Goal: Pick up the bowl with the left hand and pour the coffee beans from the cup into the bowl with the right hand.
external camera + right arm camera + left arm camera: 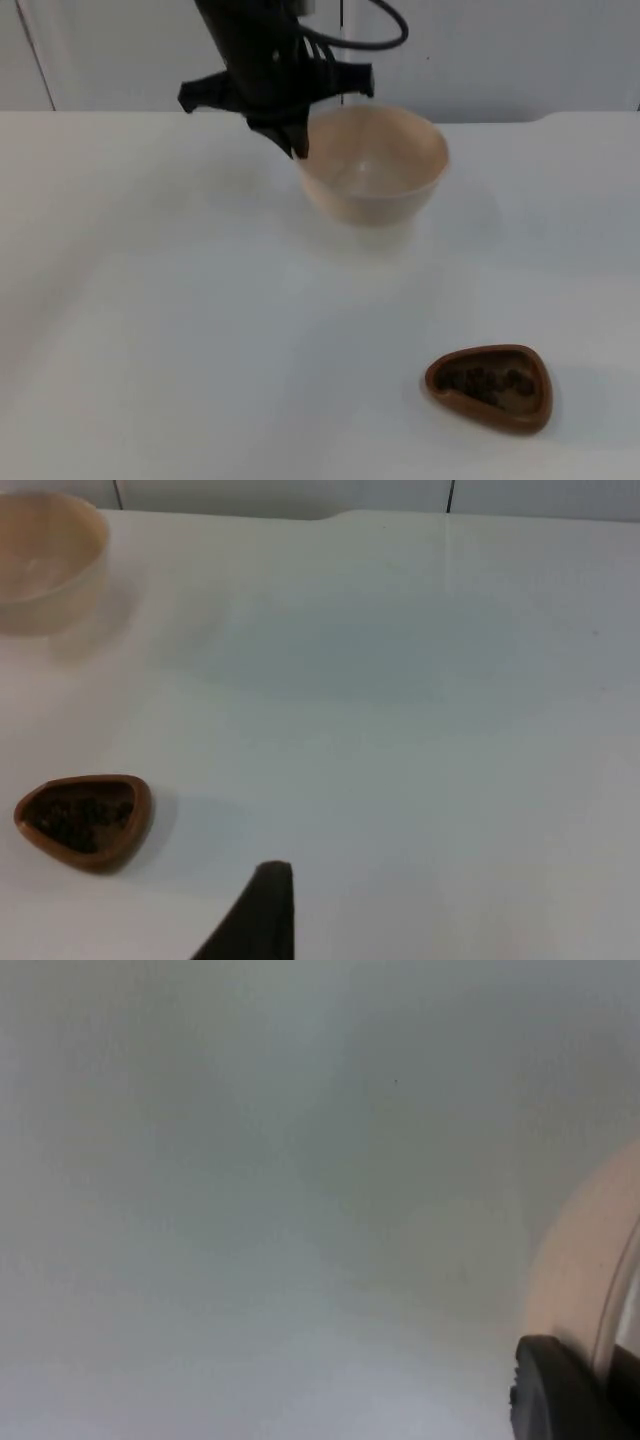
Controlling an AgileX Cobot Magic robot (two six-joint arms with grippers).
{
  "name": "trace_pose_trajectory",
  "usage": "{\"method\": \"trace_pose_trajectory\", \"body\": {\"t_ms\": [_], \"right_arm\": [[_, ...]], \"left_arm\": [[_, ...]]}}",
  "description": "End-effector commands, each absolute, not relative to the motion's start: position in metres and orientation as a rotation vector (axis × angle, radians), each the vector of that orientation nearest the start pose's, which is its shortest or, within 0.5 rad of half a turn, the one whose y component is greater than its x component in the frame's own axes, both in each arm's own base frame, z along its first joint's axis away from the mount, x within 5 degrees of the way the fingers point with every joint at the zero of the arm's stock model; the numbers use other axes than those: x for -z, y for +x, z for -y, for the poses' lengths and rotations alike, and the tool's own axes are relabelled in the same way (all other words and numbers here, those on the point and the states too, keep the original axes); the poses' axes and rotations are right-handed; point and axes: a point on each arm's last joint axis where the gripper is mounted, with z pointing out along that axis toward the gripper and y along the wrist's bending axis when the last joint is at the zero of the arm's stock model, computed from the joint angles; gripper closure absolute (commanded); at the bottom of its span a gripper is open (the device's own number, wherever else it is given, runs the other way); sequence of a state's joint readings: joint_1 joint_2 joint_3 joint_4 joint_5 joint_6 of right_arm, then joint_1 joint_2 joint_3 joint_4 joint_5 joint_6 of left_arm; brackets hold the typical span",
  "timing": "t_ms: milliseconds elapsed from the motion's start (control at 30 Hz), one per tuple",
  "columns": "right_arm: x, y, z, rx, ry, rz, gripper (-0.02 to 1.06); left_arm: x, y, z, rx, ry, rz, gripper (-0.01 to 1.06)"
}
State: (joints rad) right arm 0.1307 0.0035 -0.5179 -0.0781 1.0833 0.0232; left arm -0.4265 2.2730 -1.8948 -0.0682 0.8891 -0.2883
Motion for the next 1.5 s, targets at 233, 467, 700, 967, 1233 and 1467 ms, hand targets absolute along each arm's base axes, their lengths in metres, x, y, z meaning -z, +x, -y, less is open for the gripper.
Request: {"method": "trace_pose_trajectory", "body": {"t_ms": [233, 467, 700, 967, 1233, 1467], "right_arm": [[-0.28, -0.007, 0.008, 0.018, -0.11, -2.041, -0.01], [-0.28, -0.007, 0.008, 0.018, -0.11, -2.041, -0.01], [-0.28, -0.007, 0.008, 0.018, -0.11, -2.041, -0.01], [-0.28, -0.007, 0.007, 0.01, -0.11, -2.042, -0.01], [-0.28, -0.007, 0.007, 0.005, -0.111, -2.042, -0.01], [-0.28, -0.007, 0.007, 0.003, -0.111, -2.042, -0.01]], "left_arm": [[-0.244, 0.427, 0.195, 0.195, 0.197, -2.755, 1.05], [-0.274, 0.408, 0.187, 0.185, 0.285, -2.764, 1.05], [-0.292, 0.375, 0.173, 0.19, 0.345, -2.745, 1.05], [-0.295, 0.336, 0.155, 0.187, 0.363, -2.721, 1.05], [-0.28, 0.289, 0.134, 0.187, 0.36, -2.736, 1.05], [-0.264, 0.269, 0.125, 0.173, 0.363, -2.779, 1.05]]}}
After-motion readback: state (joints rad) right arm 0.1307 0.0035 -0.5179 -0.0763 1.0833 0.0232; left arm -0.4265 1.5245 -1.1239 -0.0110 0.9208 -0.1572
